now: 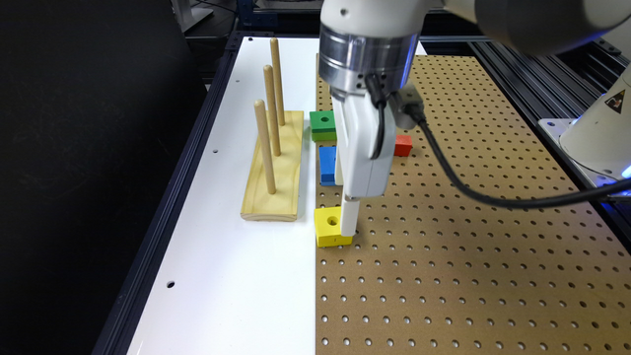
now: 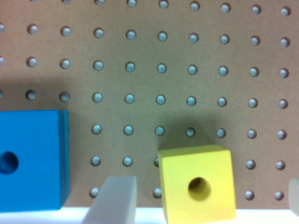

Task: Pick up yellow block.

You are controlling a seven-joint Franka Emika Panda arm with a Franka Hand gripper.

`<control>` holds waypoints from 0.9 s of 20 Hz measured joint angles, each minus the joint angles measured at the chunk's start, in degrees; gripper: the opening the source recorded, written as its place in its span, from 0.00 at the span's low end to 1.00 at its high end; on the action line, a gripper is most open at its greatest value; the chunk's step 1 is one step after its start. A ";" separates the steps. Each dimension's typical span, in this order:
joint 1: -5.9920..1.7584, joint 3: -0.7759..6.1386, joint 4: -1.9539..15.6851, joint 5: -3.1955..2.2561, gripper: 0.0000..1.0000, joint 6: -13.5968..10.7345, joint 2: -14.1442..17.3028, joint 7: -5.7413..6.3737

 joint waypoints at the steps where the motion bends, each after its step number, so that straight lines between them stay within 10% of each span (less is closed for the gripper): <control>1: 0.00 0.00 0.09 0.00 1.00 0.00 0.00 0.00; 18: -0.01 -0.03 1.06 -0.05 1.00 2.69 3.81 0.00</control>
